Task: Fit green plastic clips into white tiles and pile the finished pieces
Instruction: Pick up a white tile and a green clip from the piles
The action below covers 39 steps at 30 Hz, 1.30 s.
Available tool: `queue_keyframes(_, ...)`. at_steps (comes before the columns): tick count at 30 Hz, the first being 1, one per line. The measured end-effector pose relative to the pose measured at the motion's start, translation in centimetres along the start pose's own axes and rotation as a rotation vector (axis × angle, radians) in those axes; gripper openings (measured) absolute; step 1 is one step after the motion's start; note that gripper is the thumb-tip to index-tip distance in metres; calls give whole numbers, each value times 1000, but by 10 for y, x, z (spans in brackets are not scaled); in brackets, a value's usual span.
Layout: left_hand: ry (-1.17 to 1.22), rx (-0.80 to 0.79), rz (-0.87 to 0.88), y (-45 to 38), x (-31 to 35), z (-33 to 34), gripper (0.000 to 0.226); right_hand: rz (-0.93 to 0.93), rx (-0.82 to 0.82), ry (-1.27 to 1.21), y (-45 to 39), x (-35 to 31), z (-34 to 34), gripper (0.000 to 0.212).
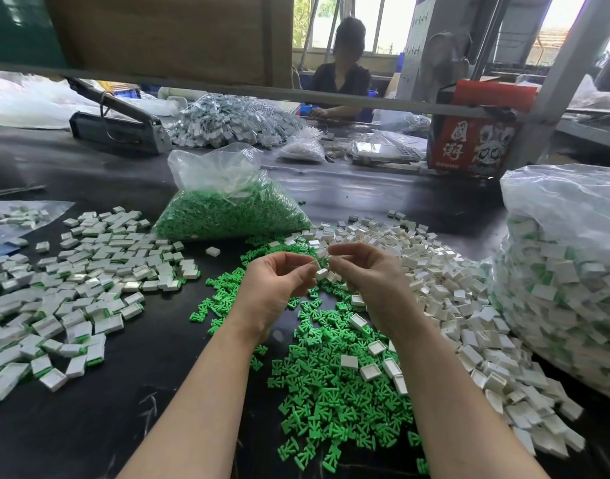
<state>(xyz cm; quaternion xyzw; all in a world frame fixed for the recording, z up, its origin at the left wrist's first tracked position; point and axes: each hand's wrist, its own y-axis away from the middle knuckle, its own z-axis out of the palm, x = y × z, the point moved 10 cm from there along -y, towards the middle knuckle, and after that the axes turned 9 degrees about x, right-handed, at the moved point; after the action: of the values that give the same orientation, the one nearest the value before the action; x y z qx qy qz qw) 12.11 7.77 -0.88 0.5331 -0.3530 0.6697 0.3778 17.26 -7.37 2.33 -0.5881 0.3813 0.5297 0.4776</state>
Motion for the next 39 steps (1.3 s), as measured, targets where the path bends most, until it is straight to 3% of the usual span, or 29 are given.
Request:
queue_keyframes(11, 39, 4, -19, 3, 1, 0, 10, -99, 38, 109, 1, -6, 1, 9)
queue_keyframes(23, 50, 7, 3, 4, 4, 0, 18, -97, -11, 106, 0, 1, 7, 13)
queue_keyframes(29, -53, 15, 38, 2, 3, -3, 6, -122, -80, 298, 0, 5, 14, 8)
queue_keyframes(32, -186, -40, 43, 2, 0, 0, 9, -124, -94, 261, 0, 2, 14, 8)
queue_keyframes(35, -364, -176, 56, 6, -6, 11, 25, -129, -107, 262, 0, 0, 15, 7)
queue_keyframes(39, -331, -229, 57, 12, -7, 21, 32, -119, -157, 340, 2, 6, 22, 16)
